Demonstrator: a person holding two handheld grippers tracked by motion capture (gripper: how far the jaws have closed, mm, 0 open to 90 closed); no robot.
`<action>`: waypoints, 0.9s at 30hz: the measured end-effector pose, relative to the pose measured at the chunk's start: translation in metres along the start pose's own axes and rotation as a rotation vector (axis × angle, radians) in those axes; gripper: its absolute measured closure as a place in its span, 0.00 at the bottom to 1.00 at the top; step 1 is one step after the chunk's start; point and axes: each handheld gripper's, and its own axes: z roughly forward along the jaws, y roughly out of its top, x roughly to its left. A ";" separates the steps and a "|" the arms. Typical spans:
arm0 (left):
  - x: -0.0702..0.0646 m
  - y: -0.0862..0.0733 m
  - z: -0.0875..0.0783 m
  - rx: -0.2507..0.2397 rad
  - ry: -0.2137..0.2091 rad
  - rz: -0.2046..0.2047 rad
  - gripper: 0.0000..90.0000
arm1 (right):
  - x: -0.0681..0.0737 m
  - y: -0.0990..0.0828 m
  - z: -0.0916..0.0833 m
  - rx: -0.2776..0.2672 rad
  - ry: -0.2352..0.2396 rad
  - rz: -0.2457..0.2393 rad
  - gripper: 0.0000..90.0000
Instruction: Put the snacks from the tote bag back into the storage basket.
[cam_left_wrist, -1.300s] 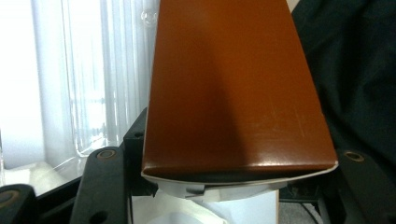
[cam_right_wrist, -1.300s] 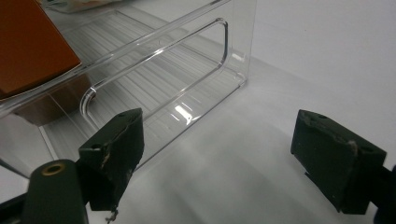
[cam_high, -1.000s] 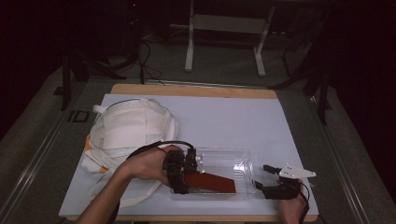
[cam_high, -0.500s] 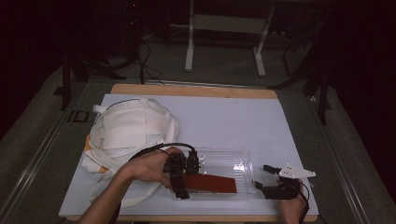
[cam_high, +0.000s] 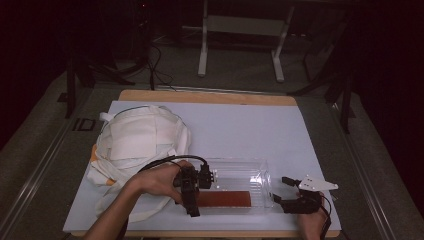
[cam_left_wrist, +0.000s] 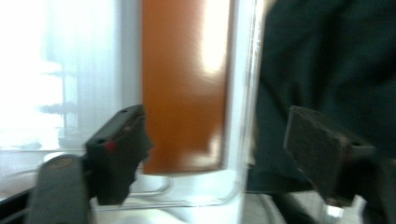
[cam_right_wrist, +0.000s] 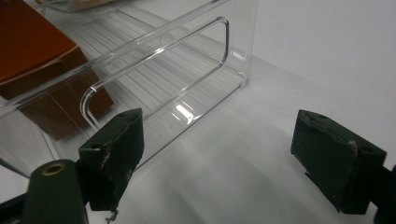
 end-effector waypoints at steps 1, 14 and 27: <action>-0.001 -0.001 0.000 0.005 0.010 0.002 0.26 | 0.000 0.000 0.000 0.001 0.001 0.000 0.19; 0.004 -0.011 -0.011 -0.051 0.059 -0.023 0.26 | 0.000 0.000 0.000 -0.001 -0.001 0.000 0.19; 0.007 -0.027 -0.028 -0.111 0.124 -0.063 0.26 | 0.000 0.000 0.000 -0.002 0.000 0.003 0.19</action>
